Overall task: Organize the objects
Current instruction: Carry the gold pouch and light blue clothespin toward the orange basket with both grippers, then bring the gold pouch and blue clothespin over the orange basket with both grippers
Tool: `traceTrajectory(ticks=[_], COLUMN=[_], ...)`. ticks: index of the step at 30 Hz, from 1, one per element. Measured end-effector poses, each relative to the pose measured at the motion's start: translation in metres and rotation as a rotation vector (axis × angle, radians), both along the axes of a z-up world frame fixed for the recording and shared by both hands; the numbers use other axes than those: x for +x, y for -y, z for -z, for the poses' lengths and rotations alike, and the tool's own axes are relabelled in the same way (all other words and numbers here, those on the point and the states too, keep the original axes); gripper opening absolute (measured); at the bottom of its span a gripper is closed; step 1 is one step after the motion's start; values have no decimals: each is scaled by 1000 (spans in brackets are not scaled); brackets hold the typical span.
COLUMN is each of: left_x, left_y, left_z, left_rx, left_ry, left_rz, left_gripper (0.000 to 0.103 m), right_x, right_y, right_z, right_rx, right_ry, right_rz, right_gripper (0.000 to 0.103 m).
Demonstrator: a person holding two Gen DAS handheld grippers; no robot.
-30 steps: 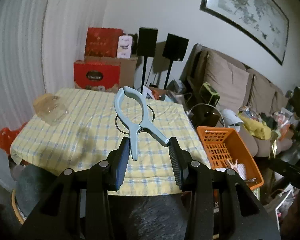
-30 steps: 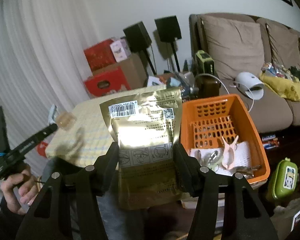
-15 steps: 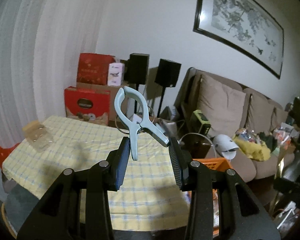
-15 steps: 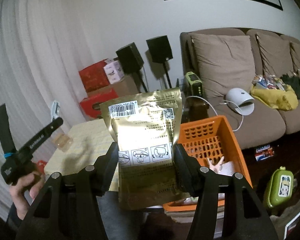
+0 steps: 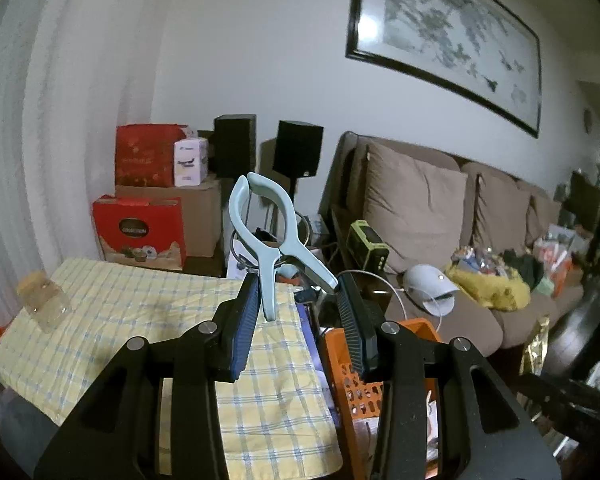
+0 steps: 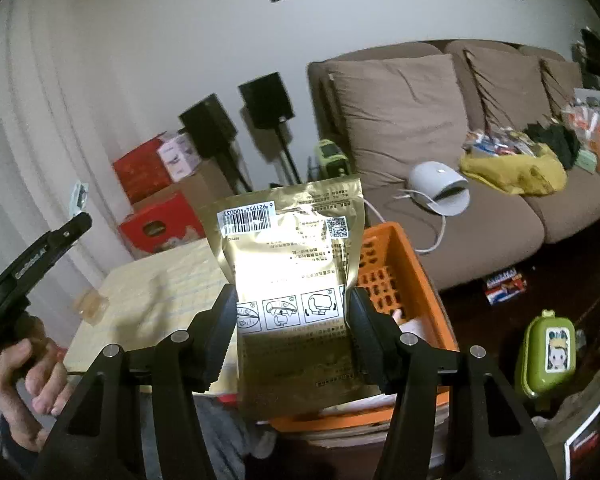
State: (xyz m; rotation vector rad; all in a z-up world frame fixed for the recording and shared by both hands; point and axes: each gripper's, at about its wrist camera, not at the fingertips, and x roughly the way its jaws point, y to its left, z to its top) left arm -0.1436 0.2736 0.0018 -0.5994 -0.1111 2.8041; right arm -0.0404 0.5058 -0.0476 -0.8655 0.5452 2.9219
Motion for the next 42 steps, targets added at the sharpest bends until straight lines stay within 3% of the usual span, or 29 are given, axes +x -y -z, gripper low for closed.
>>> traceTrajectory(ticks=[15,34,42], left_x=[-2,-17,-20], left_y=[-20,-25,-32], left_z=[10,19,23], left_rx=[-27,18,-25], left_ry=[52,106,110], left_rz=[59,86,92], left_gripper=[37,37,37], right_x=[-4,-4,-5], right_y=[-10,-17,-23], right_z=[9,18,20], right_rx=[13,77,101], right_ry=[28,55,66], right_rz=[35,102,129], right_gripper=[58,58,58])
